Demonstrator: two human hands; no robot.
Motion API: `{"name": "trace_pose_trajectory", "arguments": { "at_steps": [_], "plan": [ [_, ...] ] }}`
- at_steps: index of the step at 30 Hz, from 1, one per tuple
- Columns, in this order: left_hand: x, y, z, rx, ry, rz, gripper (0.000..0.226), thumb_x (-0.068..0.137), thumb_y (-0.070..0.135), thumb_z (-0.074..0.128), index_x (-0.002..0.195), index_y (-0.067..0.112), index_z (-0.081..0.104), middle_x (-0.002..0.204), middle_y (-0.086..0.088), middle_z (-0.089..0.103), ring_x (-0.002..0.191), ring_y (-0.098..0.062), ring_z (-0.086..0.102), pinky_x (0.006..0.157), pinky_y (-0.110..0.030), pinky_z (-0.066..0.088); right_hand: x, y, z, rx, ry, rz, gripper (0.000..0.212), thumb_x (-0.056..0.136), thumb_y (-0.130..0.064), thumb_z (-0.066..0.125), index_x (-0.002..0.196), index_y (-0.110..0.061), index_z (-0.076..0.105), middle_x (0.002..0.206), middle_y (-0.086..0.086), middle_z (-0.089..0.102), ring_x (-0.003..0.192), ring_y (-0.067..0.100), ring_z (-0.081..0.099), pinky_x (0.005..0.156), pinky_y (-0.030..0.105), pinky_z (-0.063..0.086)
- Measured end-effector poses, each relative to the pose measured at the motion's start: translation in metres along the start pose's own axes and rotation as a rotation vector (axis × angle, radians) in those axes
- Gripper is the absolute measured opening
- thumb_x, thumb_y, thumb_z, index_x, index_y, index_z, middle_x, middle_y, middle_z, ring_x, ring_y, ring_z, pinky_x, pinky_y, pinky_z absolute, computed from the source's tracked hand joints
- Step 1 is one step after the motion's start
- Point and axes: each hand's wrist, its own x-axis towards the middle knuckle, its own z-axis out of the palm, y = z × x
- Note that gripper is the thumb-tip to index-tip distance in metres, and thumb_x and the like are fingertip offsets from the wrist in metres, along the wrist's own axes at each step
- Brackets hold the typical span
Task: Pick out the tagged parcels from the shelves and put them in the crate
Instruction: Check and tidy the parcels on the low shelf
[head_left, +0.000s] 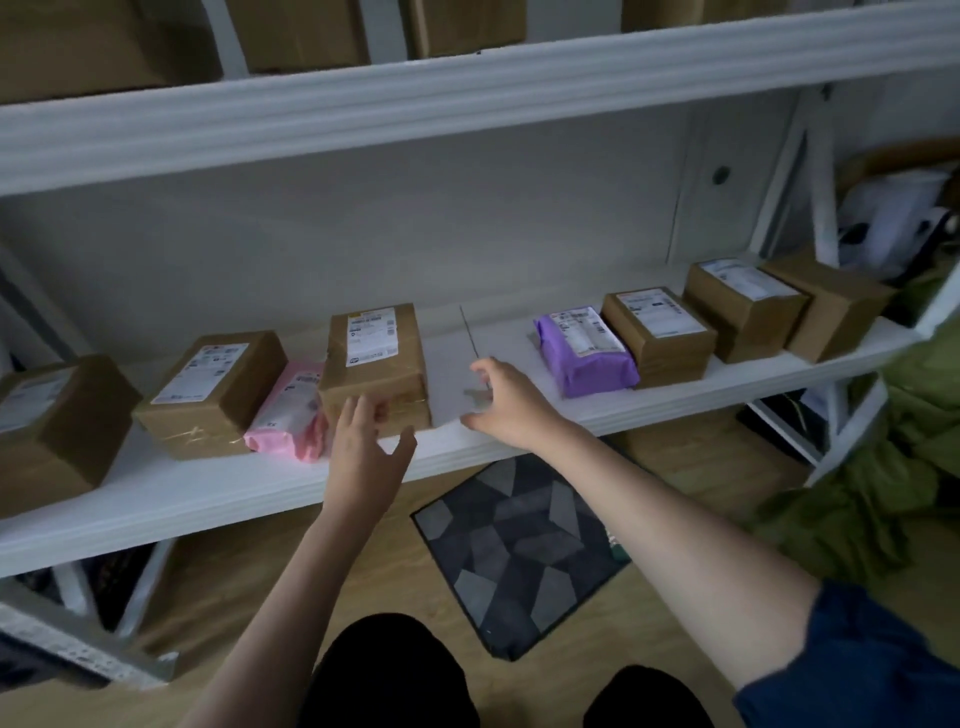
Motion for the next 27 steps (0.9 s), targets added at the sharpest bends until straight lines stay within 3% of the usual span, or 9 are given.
{"name": "trace_pose_trajectory", "arguments": {
  "at_steps": [3, 7, 10, 13, 20, 23, 27],
  "plan": [
    [0.002, 0.024, 0.026, -0.053, -0.158, 0.101, 0.041, 0.090, 0.023, 0.073, 0.126, 0.013, 0.056, 0.117, 0.004, 0.050, 0.098, -0.017, 0.056, 0.084, -0.030, 0.048, -0.018, 0.018, -0.020, -0.040, 0.043, 0.046, 0.074, 0.086, -0.028, 0.079, 0.148, -0.014, 0.040, 0.144, 0.006, 0.049, 0.128, 0.022, 0.053, 0.105, 0.036, 0.046],
    [0.013, 0.046, 0.063, -0.071, -0.309, 0.130, 0.050, 0.091, 0.026, 0.071, 0.136, 0.012, 0.052, 0.131, -0.002, 0.053, 0.116, -0.021, 0.055, 0.098, -0.033, 0.046, -0.039, 0.053, -0.053, -0.100, 0.130, 0.109, 0.068, 0.087, -0.027, 0.078, 0.145, -0.014, 0.044, 0.141, 0.008, 0.052, 0.126, 0.024, 0.055, 0.104, 0.038, 0.047],
    [0.024, 0.056, 0.091, -0.047, -0.378, 0.102, 0.056, 0.091, 0.030, 0.071, 0.139, 0.013, 0.050, 0.138, -0.006, 0.051, 0.121, -0.024, 0.055, 0.101, -0.033, 0.044, -0.051, 0.082, -0.078, -0.148, 0.206, 0.123, 0.065, 0.087, -0.023, 0.077, 0.143, -0.017, 0.045, 0.137, 0.006, 0.055, 0.122, 0.023, 0.058, 0.096, 0.032, 0.050],
    [0.037, 0.059, 0.114, 0.035, -0.439, 0.095, 0.063, 0.090, 0.036, 0.072, 0.143, 0.016, 0.046, 0.143, -0.006, 0.047, 0.125, -0.026, 0.052, 0.106, -0.037, 0.045, -0.056, 0.109, -0.098, -0.205, 0.266, 0.160, 0.058, 0.090, -0.022, 0.075, 0.141, -0.017, 0.047, 0.136, 0.002, 0.055, 0.123, 0.018, 0.056, 0.092, 0.023, 0.042],
    [0.071, 0.052, 0.135, 0.196, -0.489, 0.157, 0.070, 0.090, 0.044, 0.068, 0.148, 0.013, 0.041, 0.149, -0.009, 0.043, 0.133, -0.028, 0.041, 0.110, -0.038, 0.036, -0.034, 0.147, -0.107, -0.346, 0.177, 0.257, 0.050, 0.089, -0.032, 0.075, 0.131, -0.017, 0.054, 0.132, 0.002, 0.054, 0.120, 0.021, 0.057, 0.094, 0.029, 0.046],
    [0.078, 0.047, 0.140, 0.177, -0.471, 0.167, 0.072, 0.090, 0.047, 0.067, 0.149, 0.016, 0.039, 0.152, -0.006, 0.041, 0.135, -0.026, 0.041, 0.110, -0.038, 0.038, -0.024, 0.145, -0.104, -0.333, 0.110, 0.270, 0.050, 0.087, -0.035, 0.077, 0.129, -0.018, 0.055, 0.128, -0.003, 0.057, 0.116, 0.017, 0.059, 0.089, 0.025, 0.044],
    [0.088, 0.050, 0.135, 0.117, -0.522, 0.136, 0.075, 0.090, 0.048, 0.068, 0.151, 0.017, 0.035, 0.154, -0.003, 0.039, 0.138, -0.022, 0.039, 0.112, -0.034, 0.036, -0.009, 0.136, -0.114, -0.260, 0.036, 0.258, 0.034, 0.086, -0.037, 0.078, 0.114, -0.024, 0.063, 0.110, -0.012, 0.068, 0.101, 0.005, 0.066, 0.089, 0.028, 0.056]
  ]
}}
